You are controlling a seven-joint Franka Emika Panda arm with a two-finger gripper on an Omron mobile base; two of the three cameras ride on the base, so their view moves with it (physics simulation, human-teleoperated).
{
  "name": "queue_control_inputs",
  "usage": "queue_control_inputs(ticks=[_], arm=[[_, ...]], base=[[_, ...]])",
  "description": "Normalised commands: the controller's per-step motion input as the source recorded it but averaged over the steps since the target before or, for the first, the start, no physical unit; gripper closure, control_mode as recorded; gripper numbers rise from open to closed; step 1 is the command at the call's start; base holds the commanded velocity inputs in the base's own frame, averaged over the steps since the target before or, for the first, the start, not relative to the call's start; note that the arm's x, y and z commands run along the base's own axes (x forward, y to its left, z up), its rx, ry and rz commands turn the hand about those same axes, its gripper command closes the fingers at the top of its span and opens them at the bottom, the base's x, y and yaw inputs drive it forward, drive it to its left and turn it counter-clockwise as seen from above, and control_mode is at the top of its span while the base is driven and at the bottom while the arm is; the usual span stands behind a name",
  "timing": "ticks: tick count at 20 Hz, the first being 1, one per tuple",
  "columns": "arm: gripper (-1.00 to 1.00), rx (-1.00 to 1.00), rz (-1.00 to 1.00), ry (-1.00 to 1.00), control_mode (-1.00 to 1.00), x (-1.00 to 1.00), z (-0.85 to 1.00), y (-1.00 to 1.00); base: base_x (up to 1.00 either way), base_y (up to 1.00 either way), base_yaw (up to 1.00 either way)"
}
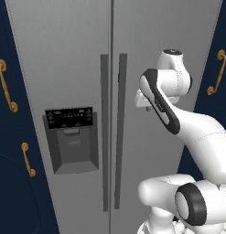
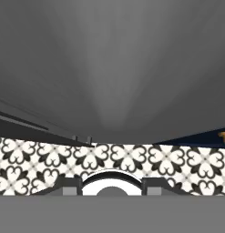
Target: Grab a lemon wedge from the fridge and one ice cube from the ice bowl, and put them in the glass of lemonade.
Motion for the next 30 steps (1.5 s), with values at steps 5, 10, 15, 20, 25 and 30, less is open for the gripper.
queue_control_inputs(ticks=[5,10,15,20,25,30], arm=[[-1.00,0.00,0.00,0.00,-1.00,0.00,0.00,0.00],[-1.00,0.00,0.00,-0.03,-1.00,-0.32,0.00,0.00],[-1.00,0.00,0.01,-0.09,-1.00,-0.75,0.00,0.00],[-1.00,0.00,0.00,-0.01,1.00,-0.34,0.00,0.00],[-1.00,0.00,0.00,0.00,1.00,0.00,0.00,0.00],[-1.00,0.00,0.00,0.00,1.00,0.00,0.00,0.00]], base=[[0.00,0.00,0.00],[0.00,0.00,0.00],[0.00,0.00,0.00],[-0.27,0.03,0.01],[-0.54,0.42,0.18],[-0.10,0.28,0.22]])
